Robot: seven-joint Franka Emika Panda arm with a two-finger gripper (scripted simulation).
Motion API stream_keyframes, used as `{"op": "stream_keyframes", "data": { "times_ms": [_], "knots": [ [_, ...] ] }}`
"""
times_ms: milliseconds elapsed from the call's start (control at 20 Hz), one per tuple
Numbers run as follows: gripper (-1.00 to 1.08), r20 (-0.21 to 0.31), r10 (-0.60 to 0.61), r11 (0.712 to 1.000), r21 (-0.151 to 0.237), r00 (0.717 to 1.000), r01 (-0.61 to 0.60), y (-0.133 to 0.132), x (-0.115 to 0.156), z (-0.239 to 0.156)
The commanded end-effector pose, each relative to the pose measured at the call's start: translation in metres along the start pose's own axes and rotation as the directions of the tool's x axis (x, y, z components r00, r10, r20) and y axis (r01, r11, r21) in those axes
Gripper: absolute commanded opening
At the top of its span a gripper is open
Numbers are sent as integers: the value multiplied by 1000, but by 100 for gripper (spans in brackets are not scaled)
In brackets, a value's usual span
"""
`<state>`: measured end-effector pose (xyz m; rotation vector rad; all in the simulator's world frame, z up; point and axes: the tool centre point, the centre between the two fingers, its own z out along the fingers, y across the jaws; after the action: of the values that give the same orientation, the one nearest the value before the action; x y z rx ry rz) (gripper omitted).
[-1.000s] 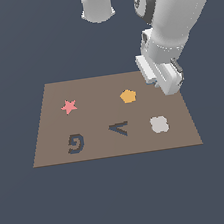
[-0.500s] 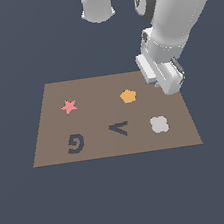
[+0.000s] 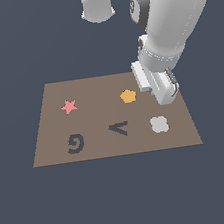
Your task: Insert a designated object into the corresponding slot on a board.
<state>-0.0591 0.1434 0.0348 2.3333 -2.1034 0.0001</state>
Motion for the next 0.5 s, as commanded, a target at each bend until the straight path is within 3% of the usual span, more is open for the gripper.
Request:
{"op": "stream_keyframes", "data": {
  "times_ms": [0, 450],
  "knots": [
    [-100, 0, 30, 1000, 1, 1000, -30, -13, 13, -1],
    [-100, -1, 176, 984, 1, 984, -176, -70, 79, -3]
  ]
}}
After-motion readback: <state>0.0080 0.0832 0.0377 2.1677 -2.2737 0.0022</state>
